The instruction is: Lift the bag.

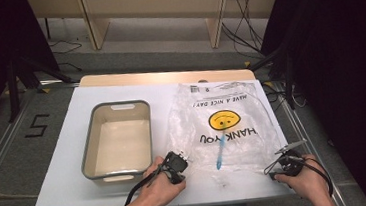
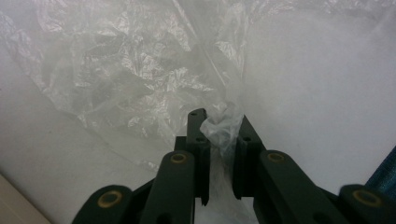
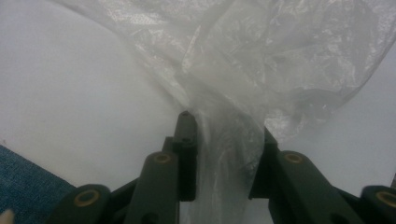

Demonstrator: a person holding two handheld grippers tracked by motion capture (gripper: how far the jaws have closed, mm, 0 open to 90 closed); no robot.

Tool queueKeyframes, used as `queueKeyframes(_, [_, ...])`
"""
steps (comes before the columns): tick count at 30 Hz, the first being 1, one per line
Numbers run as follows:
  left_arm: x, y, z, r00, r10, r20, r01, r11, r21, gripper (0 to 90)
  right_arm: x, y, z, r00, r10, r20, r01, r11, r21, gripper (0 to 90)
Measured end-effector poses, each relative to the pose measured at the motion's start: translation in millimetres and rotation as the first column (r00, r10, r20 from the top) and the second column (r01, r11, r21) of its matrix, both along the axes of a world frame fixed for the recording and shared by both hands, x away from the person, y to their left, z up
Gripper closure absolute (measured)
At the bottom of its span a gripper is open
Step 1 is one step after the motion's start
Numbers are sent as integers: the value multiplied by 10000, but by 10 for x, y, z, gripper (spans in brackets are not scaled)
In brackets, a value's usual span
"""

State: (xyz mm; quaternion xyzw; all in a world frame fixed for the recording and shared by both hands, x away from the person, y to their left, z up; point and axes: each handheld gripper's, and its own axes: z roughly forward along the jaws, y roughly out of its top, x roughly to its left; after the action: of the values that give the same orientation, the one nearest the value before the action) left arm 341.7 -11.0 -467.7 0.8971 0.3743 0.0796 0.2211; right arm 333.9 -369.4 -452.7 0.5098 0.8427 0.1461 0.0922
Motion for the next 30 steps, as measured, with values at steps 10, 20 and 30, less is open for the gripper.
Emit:
queueKeyframes(10, [23, 20, -2, 9998, -131, -136, 128, 9997, -218, 867, 8, 10, -9, 10000, 13, 41, -13, 9999, 143, 840])
queueKeyframes(20, [27, 29, -2, 9995, -282, -107, 278, 9991, -331, 887, 9, 19, -10, 10000, -56, 31, 55, 9997, 257, 890])
queueKeyframes(30, [-13, 28, 57, 9959, -893, 166, 901, 9941, -610, 890, 9, -4, 0, 9999, -115, 66, 113, 9994, 336, 896])
